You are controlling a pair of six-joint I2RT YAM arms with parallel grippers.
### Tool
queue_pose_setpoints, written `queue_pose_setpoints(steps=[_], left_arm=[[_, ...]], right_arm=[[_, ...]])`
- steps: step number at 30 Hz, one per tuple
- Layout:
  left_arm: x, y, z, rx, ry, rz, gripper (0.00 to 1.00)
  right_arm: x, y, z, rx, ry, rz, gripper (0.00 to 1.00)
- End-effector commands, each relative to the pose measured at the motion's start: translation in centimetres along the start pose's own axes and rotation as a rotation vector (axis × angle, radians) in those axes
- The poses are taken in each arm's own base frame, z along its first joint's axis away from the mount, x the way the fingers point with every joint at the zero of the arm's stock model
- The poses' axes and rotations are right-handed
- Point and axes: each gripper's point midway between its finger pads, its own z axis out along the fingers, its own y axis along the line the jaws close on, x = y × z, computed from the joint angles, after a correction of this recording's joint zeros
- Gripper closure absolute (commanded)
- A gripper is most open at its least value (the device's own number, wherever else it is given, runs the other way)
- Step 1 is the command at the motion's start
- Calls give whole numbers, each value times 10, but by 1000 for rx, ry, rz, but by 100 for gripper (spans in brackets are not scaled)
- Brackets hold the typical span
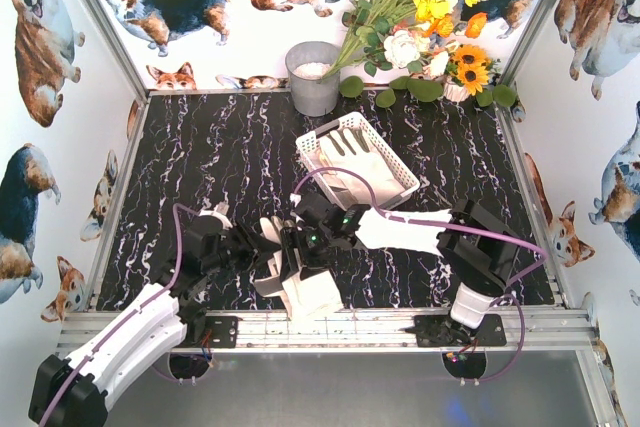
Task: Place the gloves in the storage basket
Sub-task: Pair the glove with the glove.
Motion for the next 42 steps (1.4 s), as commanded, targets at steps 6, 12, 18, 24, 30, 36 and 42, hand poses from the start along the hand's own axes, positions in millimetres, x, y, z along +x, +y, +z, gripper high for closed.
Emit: queue_pose_setpoints(steps=[6, 12, 18, 24, 30, 36, 42], left_arm=[[-9, -21, -1, 31, -39, -50, 77], [-9, -30, 2, 37, -45, -52, 78], [-3, -31, 4, 32, -52, -83, 83], [-3, -33, 3, 29, -77, -87, 85], [-3, -21, 4, -8, -85, 0, 82], [-3, -18, 6, 11, -67, 271, 69], [2, -17, 12, 86, 4, 504, 51]], right_arm=[[-26, 21, -2, -41, -71, -38, 37], [-28, 21, -2, -36, -79, -38, 37], [-34, 18, 2, -10, -93, -30, 37], [-34, 12, 7, -8, -75, -1, 58], [-35, 7, 5, -79, -75, 41, 83], [-34, 4, -2, -141, -71, 49, 97], [-35, 2, -11, -198, -87, 49, 100]])
